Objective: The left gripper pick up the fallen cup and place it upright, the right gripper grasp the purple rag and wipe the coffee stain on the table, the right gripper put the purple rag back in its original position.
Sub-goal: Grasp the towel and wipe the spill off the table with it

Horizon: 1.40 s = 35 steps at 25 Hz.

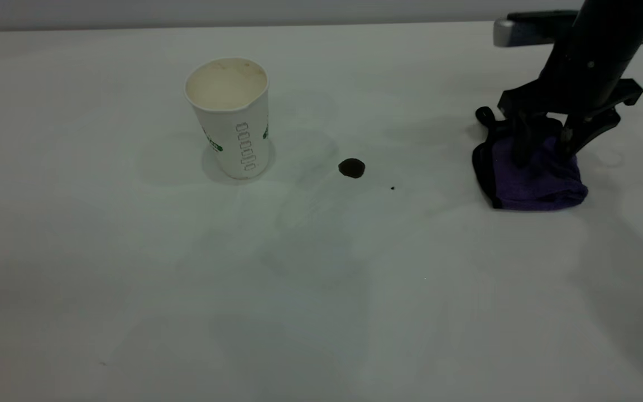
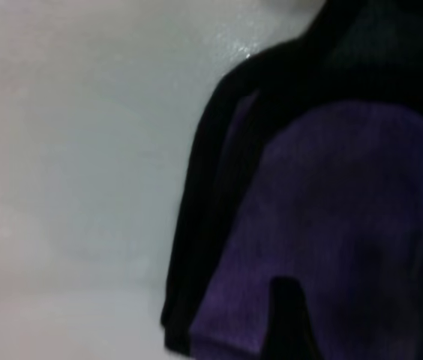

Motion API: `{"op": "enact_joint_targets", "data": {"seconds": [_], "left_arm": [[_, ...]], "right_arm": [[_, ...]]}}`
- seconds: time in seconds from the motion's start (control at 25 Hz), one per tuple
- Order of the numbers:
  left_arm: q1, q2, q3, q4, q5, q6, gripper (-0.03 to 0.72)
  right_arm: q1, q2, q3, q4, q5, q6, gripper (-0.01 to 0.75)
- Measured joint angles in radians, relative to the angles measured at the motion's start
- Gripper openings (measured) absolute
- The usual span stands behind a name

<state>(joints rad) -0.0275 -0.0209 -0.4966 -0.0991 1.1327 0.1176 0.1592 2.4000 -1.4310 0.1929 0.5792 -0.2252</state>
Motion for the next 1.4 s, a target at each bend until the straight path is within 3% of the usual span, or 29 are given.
{"op": "enact_joint_targets", "data": {"seconds": [0.4,0.48,0.56,0.64,0.72,0.92,1.4], "left_arm": [[0.0,0.0,0.0,0.0,0.0,0.001,0.473],[0.0,0.0,0.0,0.0,0.0,0.001,0.473],[0.0,0.0,0.0,0.0,0.0,0.001,0.473],[0.0,0.0,0.0,0.0,0.0,0.001,0.473],[0.0,0.0,0.0,0.0,0.0,0.001,0.473],[0.0,0.0,0.0,0.0,0.0,0.001,0.473],[0.0,-0.001,0.0,0.0,0.001,0.001,0.473]], "right_arm": [[0.0,0.092,-0.081,-0.001,0.01,0.01,0.557],[0.001,0.097,-0.084,-0.008,0.012,0.012,0.48],[0.003,0.1,-0.085,-0.021,0.012,0.011,0.353],[0.011,0.102,-0.087,-0.013,0.007,-0.003,0.171],[0.031,0.11,-0.099,0.027,0.007,-0.042,0.072],[0.098,0.142,-0.175,0.142,0.011,-0.097,0.051],[0.252,0.253,-0.425,0.178,0.034,-0.103,0.051]]}}
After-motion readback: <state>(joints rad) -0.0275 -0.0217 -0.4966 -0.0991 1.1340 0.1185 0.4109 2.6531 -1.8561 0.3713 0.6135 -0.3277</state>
